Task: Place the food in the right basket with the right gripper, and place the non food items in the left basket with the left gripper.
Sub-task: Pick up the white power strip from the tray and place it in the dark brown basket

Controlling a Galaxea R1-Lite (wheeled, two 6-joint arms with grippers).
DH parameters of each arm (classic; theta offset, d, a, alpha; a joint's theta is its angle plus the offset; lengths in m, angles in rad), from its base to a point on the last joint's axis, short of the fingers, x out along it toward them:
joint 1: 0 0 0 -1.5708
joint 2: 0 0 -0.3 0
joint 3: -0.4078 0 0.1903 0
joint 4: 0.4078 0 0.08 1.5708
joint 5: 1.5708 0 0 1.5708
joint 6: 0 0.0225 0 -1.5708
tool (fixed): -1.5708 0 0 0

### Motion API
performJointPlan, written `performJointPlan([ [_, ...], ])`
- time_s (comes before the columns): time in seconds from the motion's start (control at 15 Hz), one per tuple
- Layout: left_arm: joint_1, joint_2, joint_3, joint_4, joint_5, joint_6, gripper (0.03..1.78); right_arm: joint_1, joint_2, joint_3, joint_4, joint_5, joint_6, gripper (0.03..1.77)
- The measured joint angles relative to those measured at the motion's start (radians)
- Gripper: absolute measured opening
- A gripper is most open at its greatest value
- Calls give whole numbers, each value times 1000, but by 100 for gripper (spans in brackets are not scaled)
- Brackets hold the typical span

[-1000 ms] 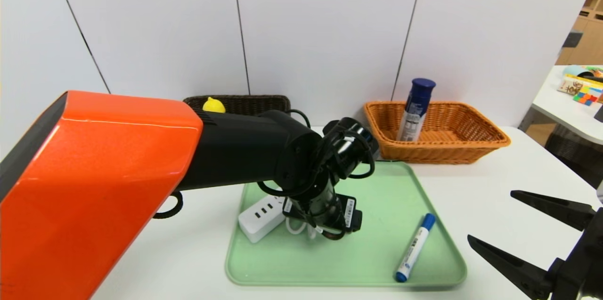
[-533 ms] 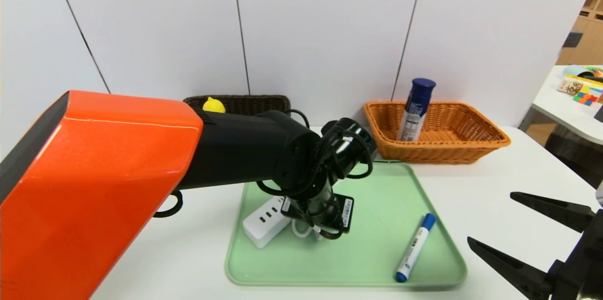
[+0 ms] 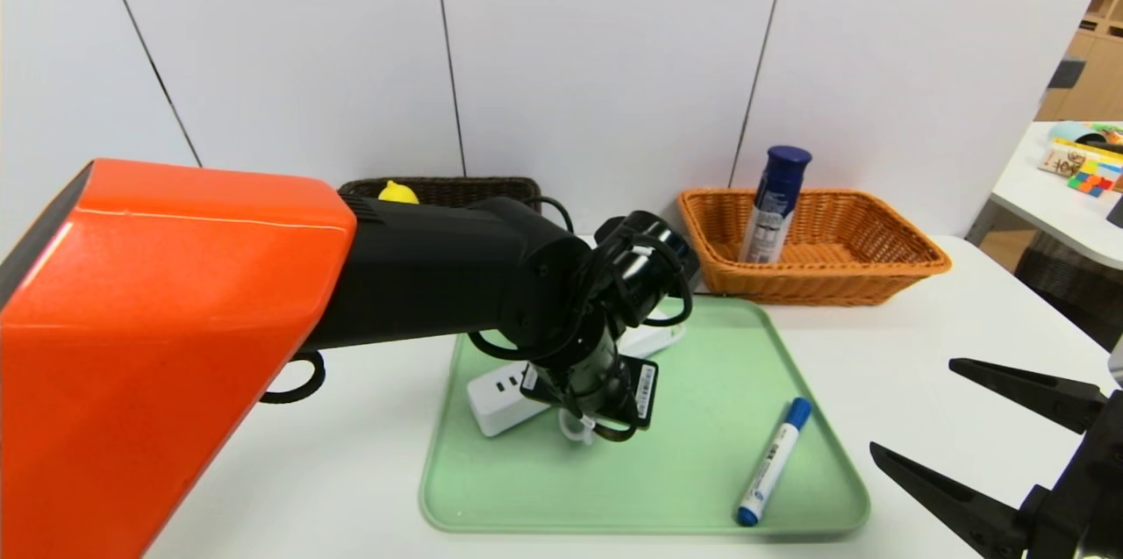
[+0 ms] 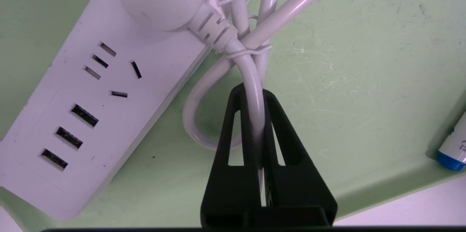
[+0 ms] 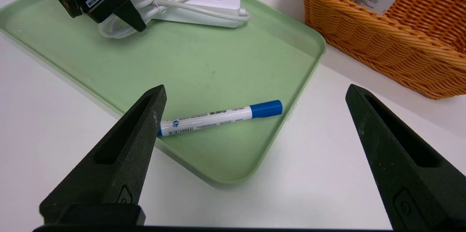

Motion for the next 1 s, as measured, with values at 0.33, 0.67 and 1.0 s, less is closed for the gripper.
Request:
performJointPlan([
  [0.33, -4, -54, 4, 8, 6, 7, 11, 0, 0, 6, -2, -1, -1, 170],
  [0.67, -11, -114, 11, 14, 18, 29, 11, 0, 0, 6, 0, 1, 0, 170],
  [1.0, -13, -165, 21, 13, 43, 92, 11, 0, 1, 6, 0, 4, 0, 170],
])
